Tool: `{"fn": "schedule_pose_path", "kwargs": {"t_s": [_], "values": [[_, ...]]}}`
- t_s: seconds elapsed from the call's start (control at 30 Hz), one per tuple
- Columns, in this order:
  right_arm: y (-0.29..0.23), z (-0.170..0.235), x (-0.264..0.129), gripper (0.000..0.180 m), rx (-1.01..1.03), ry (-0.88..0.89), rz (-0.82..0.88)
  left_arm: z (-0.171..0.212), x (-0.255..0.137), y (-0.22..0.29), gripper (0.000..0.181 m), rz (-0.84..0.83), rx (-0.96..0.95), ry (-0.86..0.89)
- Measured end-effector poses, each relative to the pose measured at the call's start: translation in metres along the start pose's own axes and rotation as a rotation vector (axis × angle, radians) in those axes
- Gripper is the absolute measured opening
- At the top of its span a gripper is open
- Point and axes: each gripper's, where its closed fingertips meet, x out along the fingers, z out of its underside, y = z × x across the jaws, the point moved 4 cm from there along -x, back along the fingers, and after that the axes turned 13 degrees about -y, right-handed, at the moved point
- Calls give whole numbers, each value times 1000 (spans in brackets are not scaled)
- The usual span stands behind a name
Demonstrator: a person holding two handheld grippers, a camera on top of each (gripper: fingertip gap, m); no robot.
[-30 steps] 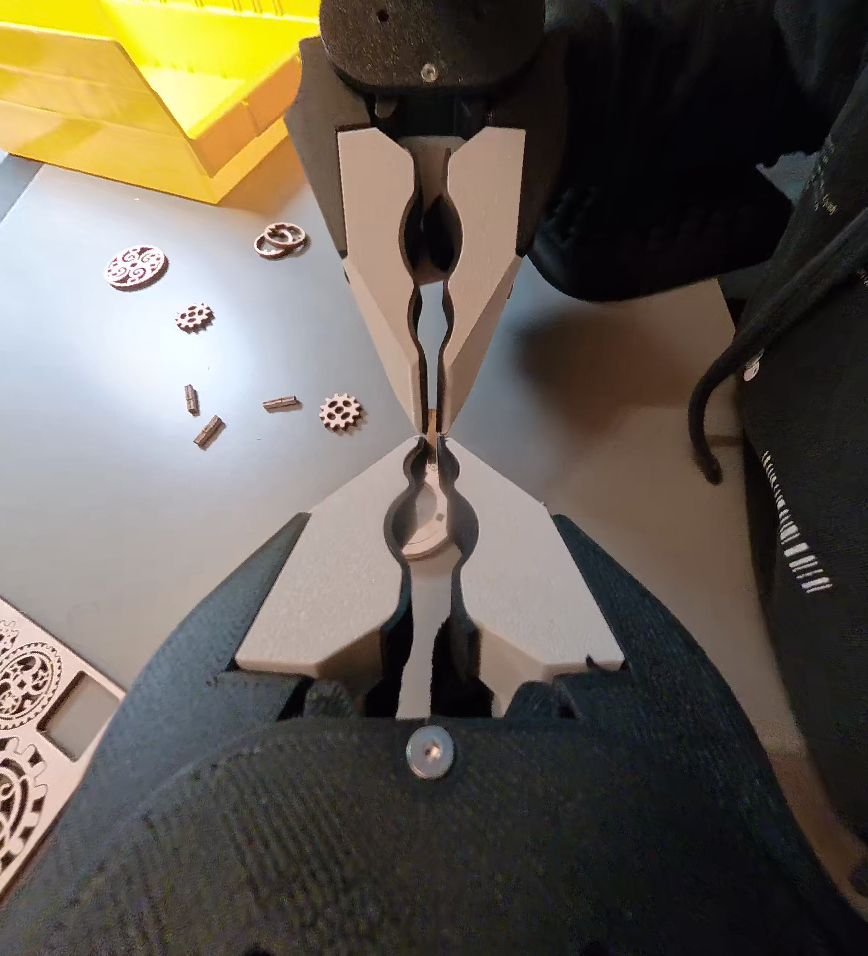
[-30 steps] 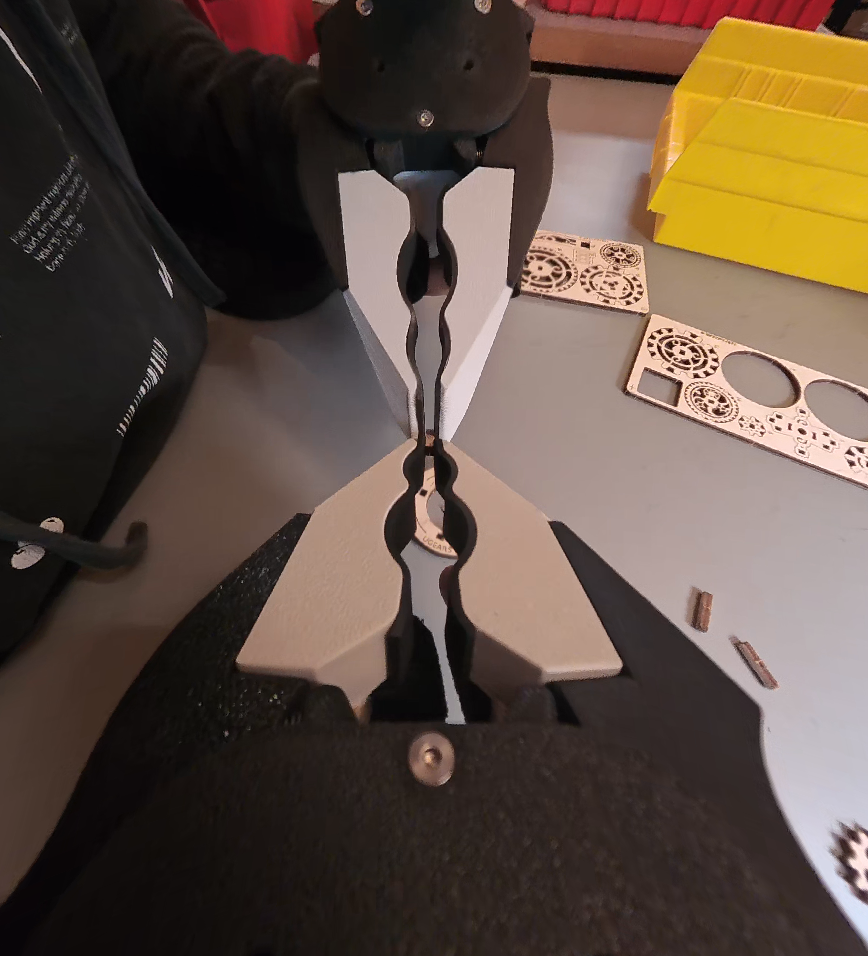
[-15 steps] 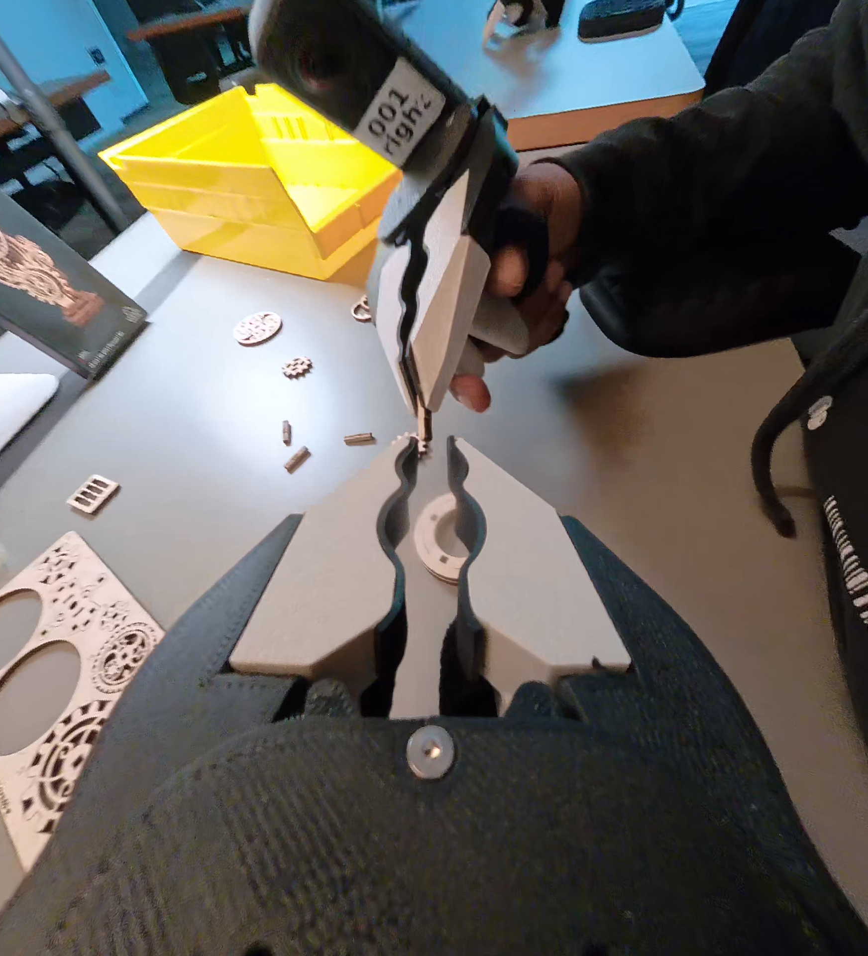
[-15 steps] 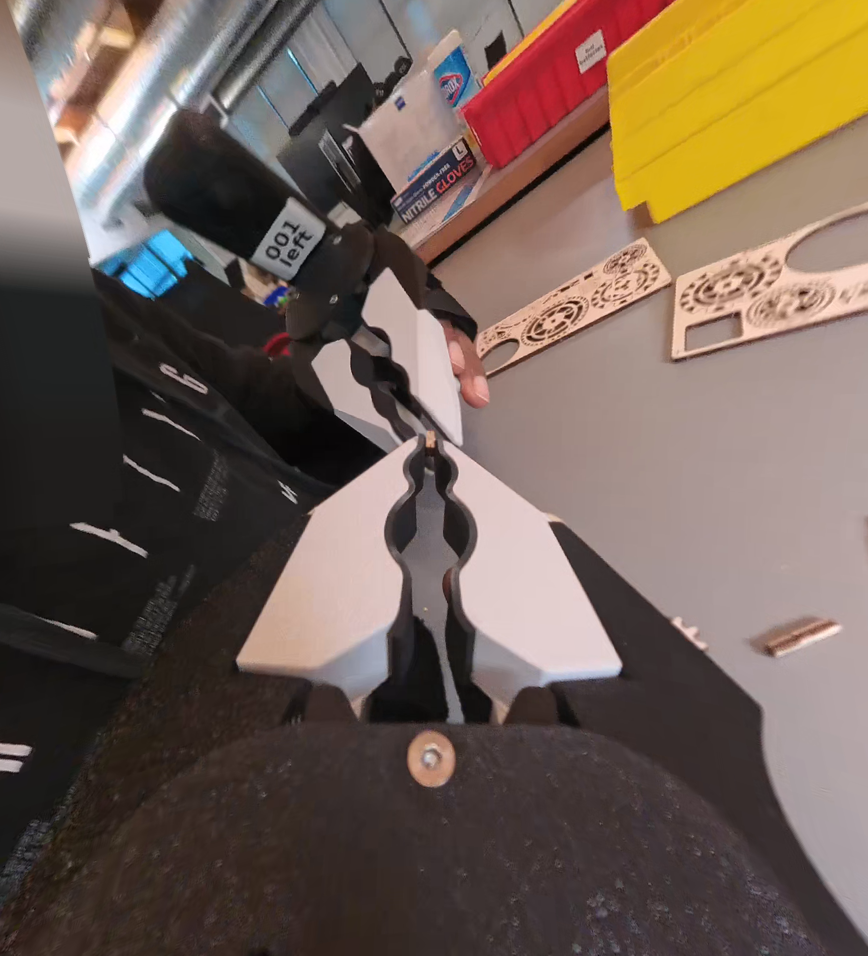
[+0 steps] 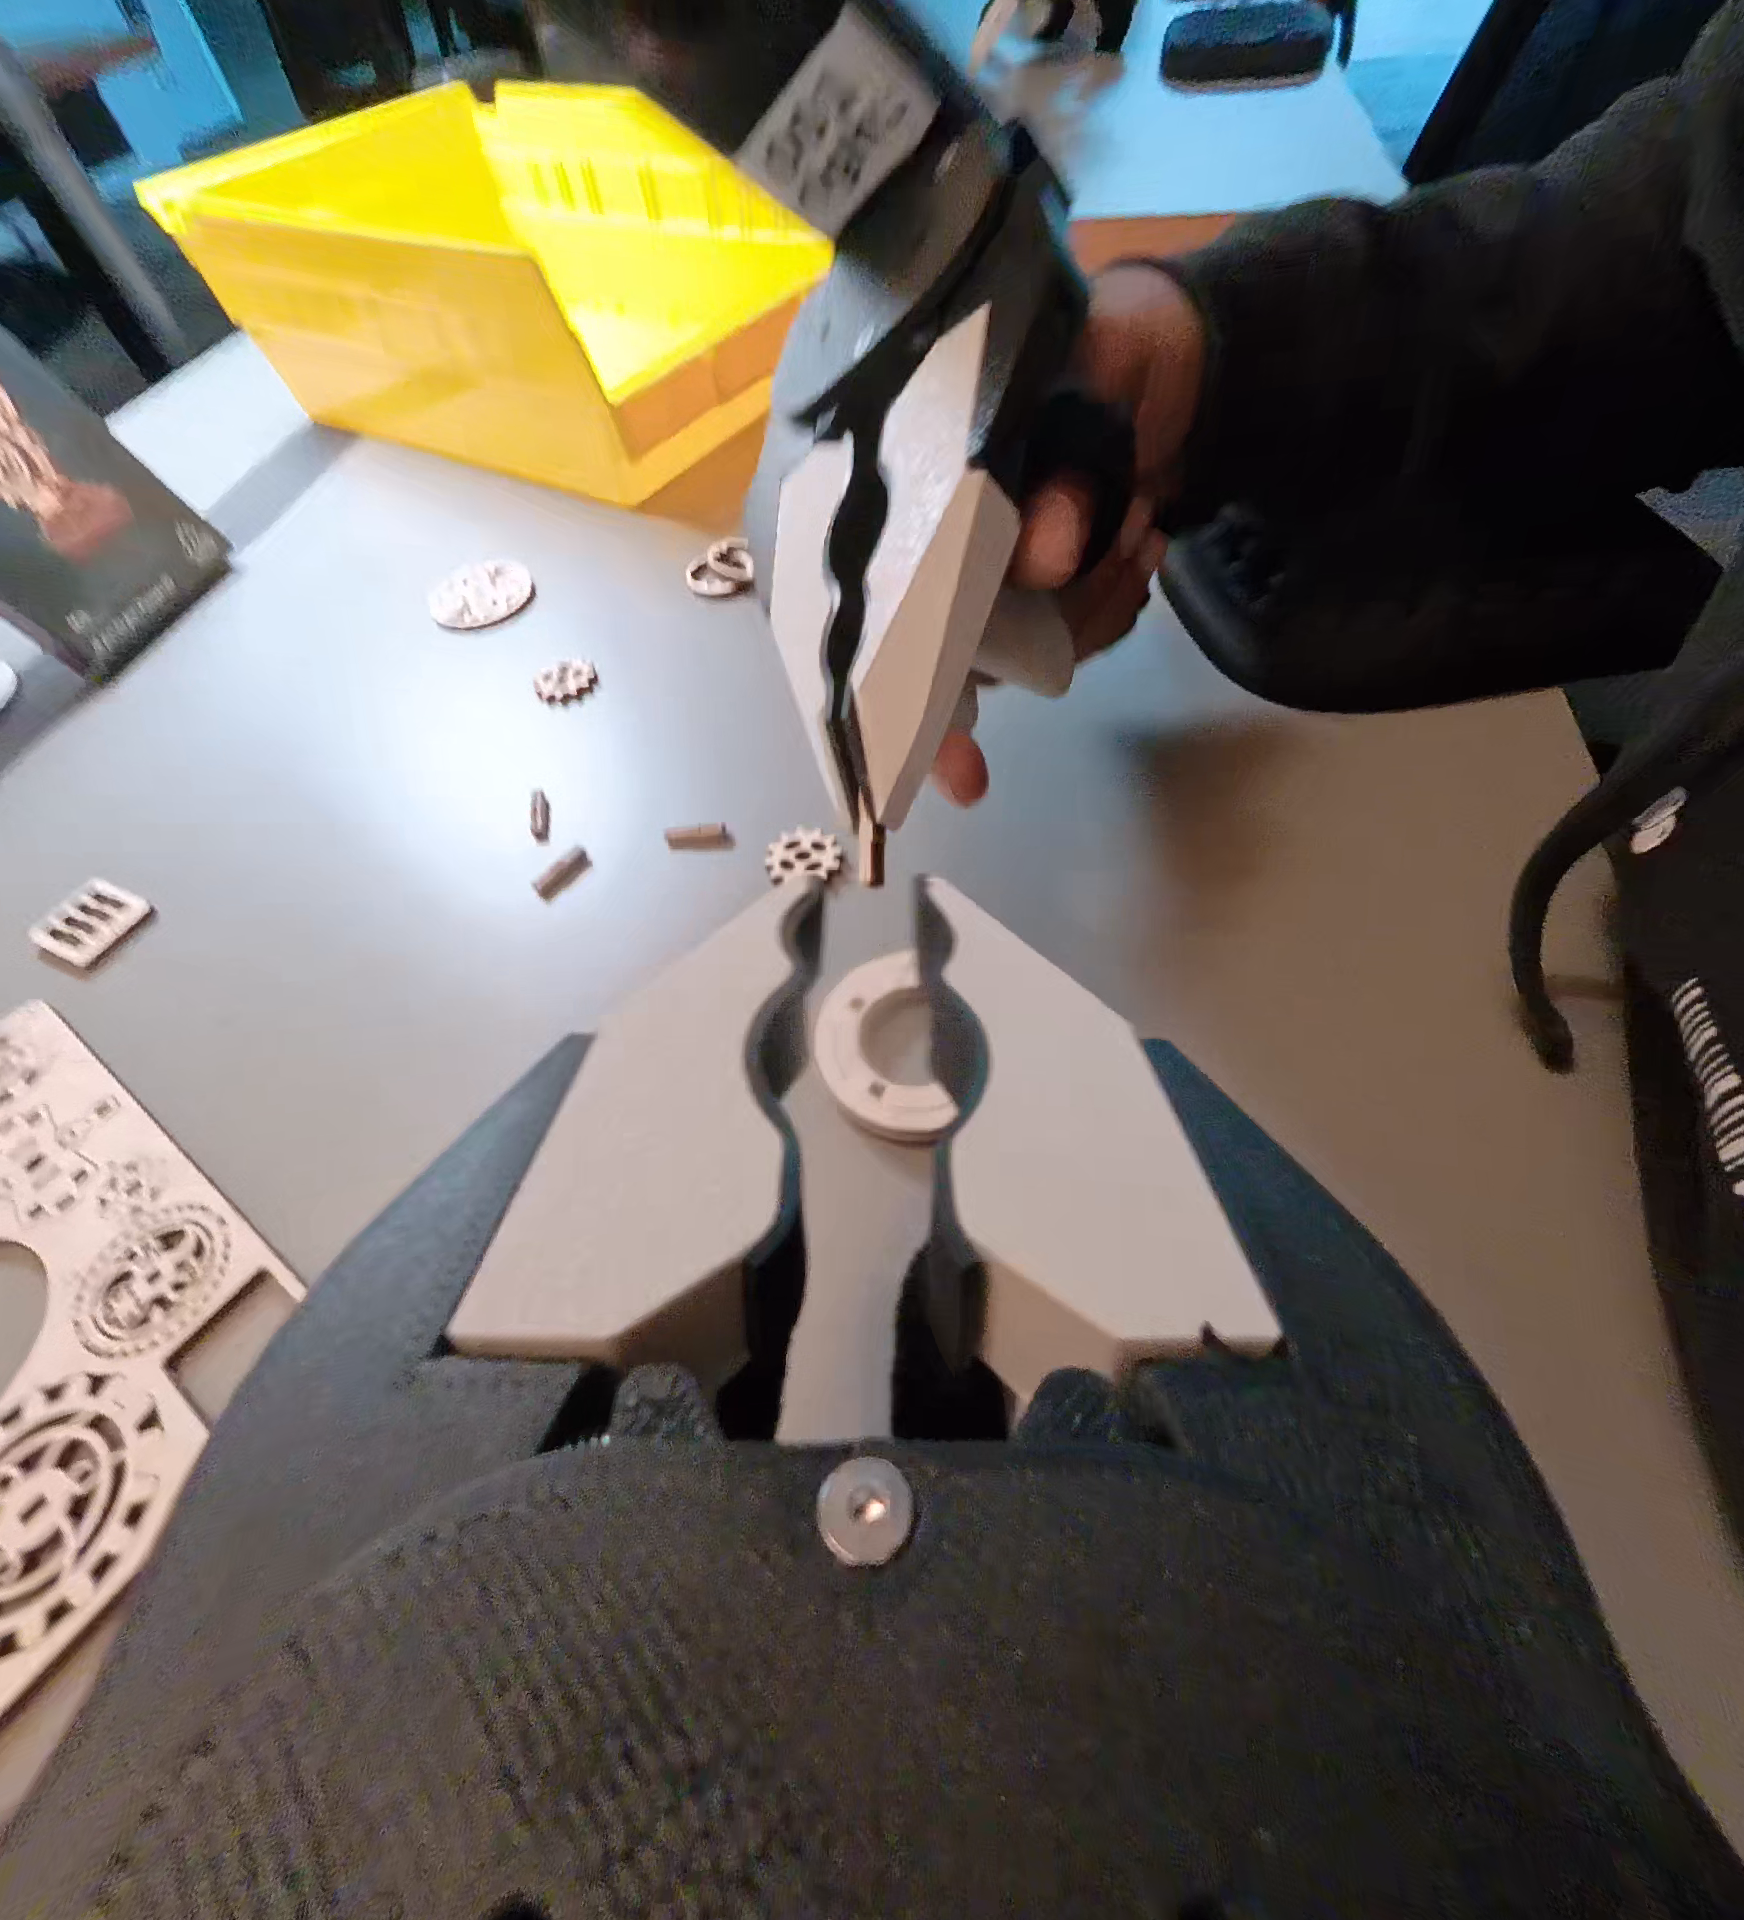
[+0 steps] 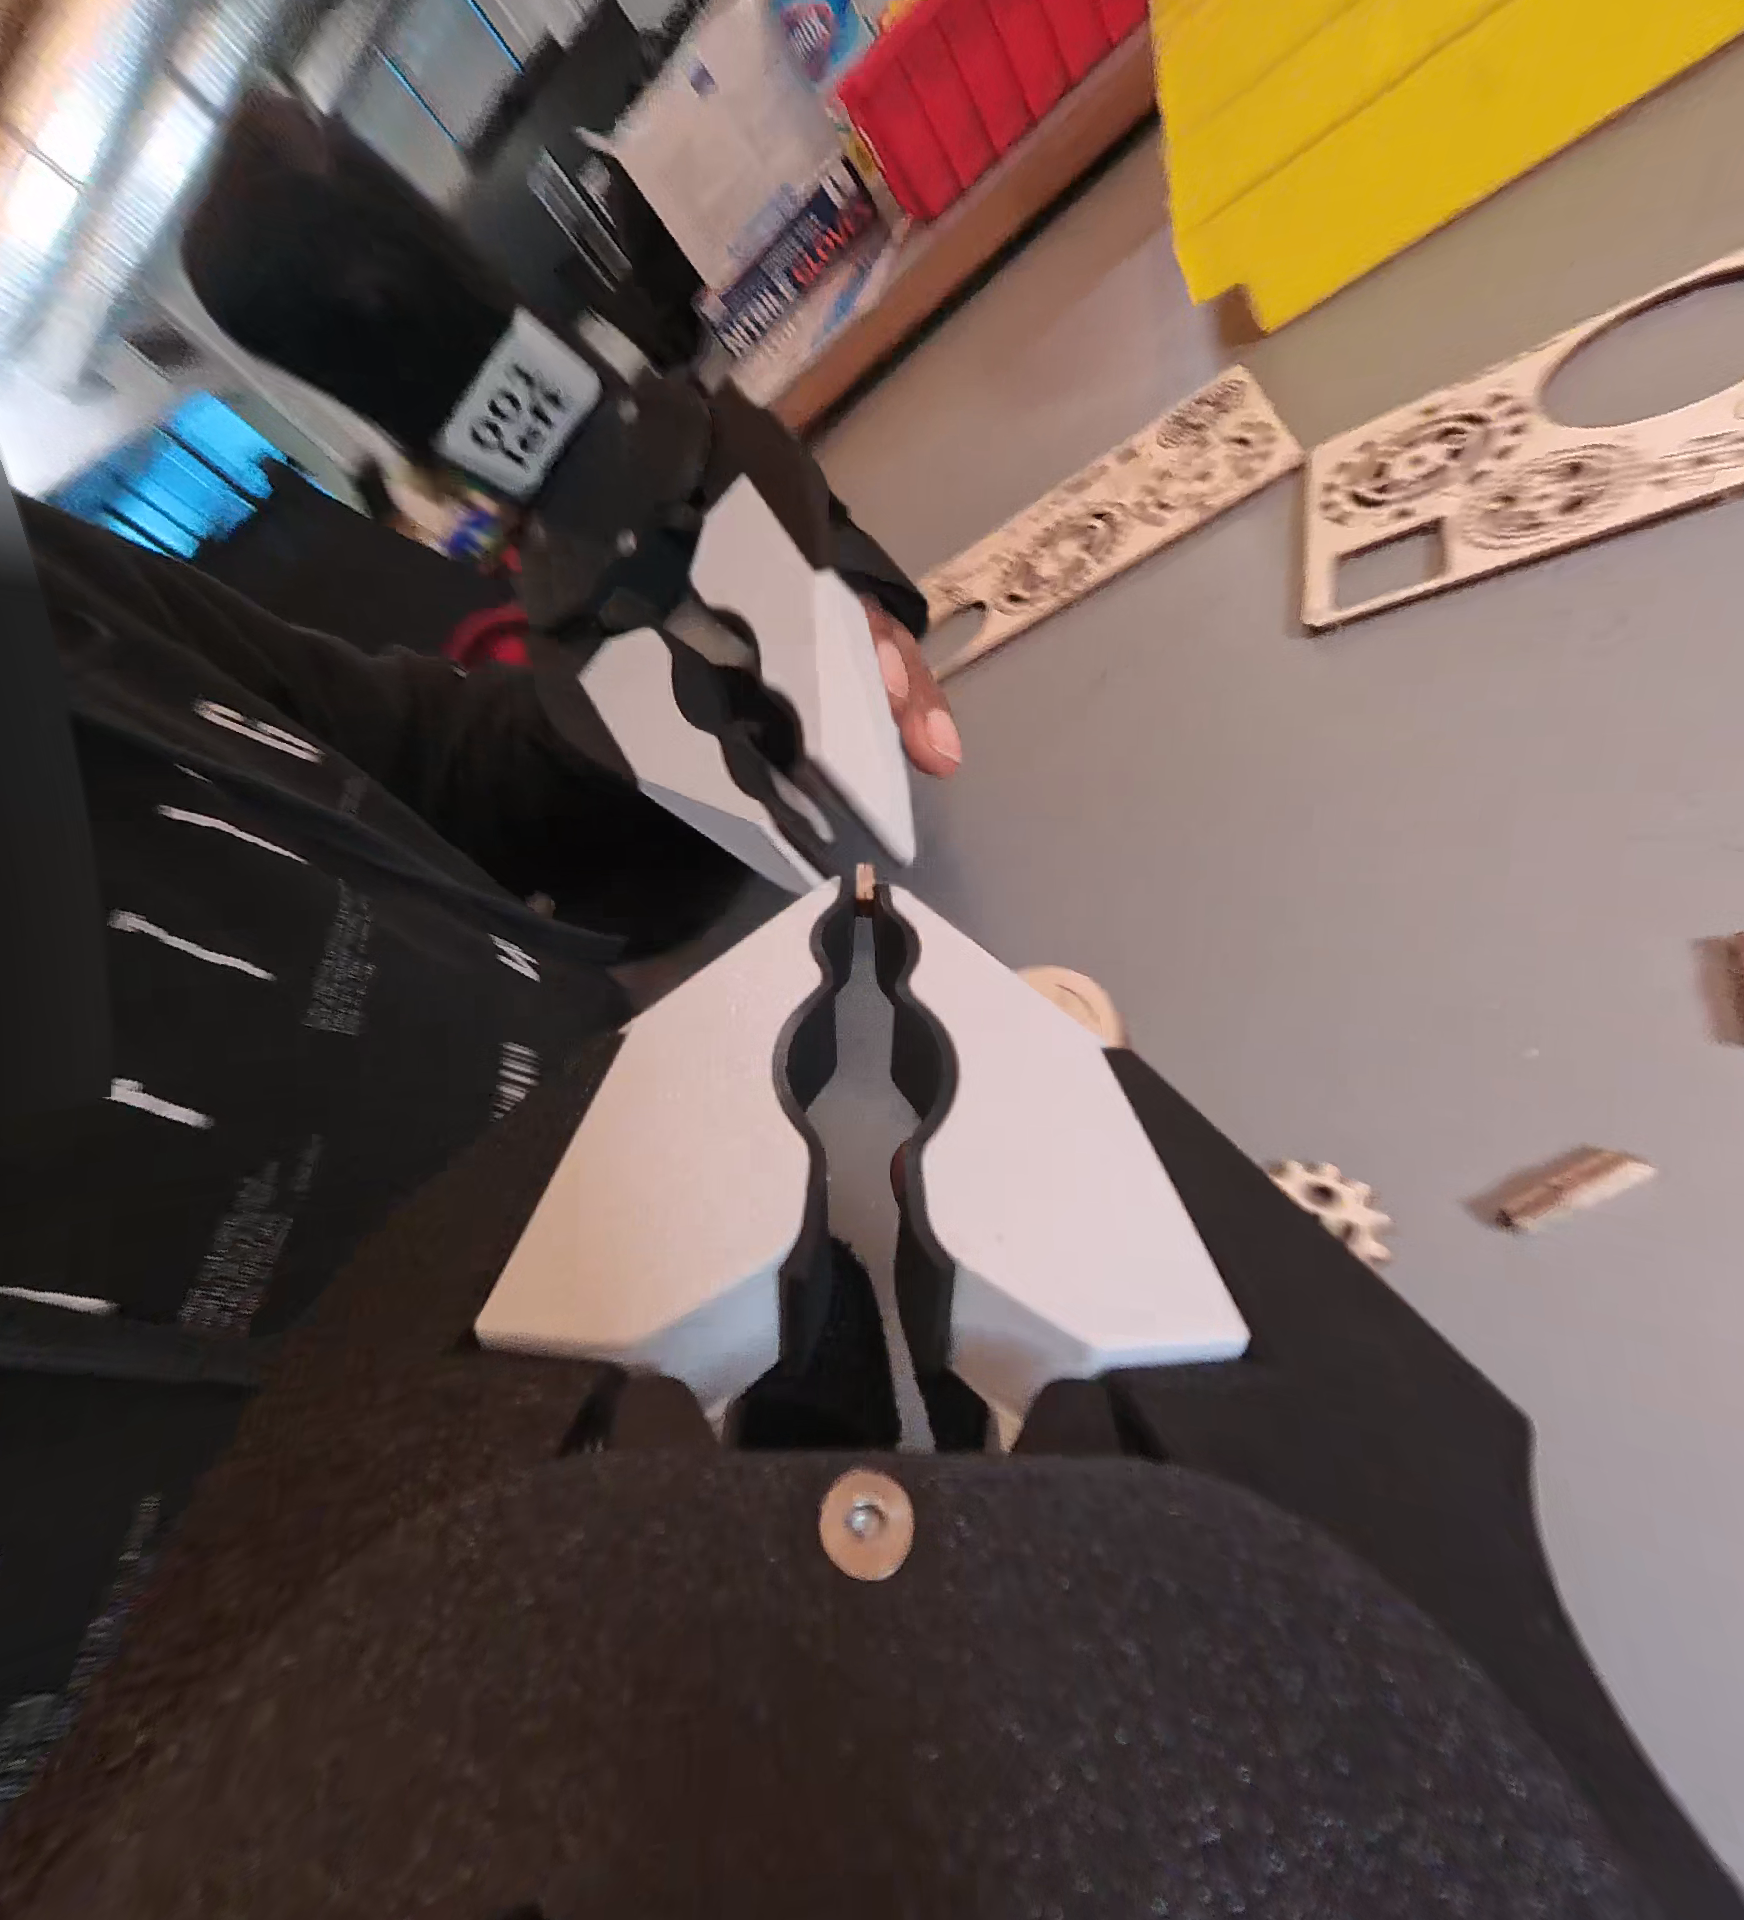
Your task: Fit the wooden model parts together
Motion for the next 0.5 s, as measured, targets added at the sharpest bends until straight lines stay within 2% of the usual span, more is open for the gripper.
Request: {"fn": "schedule_pose_path", "kwargs": {"t_s": [0.1,0.17,0.23,0.33,0.5], "values": [[12,9,-6,0,-103,-151,201,20,10,-6,58,77,-87,-94],[19,15,-9,1,-136,-224,286,35,18,-8,76,112,-93,-170],[23,23,-9,1,-149,-281,318,45,24,-8,82,134,-50,-240],[24,32,-9,1,-134,-295,303,52,30,-5,81,191,33,-281],[27,37,-13,1,-120,-283,280,46,34,0,75,326,160,-259]]}}
